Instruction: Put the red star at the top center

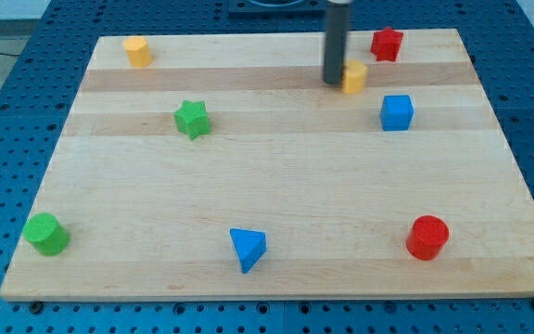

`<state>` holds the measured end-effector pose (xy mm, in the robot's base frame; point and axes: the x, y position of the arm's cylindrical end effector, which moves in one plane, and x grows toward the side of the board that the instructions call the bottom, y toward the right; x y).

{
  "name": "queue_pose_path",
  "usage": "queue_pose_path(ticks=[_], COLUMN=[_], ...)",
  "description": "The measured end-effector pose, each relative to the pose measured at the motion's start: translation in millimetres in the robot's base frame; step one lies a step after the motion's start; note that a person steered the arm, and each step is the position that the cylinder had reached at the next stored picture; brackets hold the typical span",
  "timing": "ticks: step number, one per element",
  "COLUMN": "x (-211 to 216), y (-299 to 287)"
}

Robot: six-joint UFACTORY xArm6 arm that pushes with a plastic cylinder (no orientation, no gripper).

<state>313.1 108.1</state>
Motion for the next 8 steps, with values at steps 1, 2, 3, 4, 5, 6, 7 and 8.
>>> queue_pose_path(ticks=[1,2,3,4,5,6,7,8], x=[-4,-18,-49,-48,-72,-82,-100,-122], y=[50,29,78,120,87,28,75,70])
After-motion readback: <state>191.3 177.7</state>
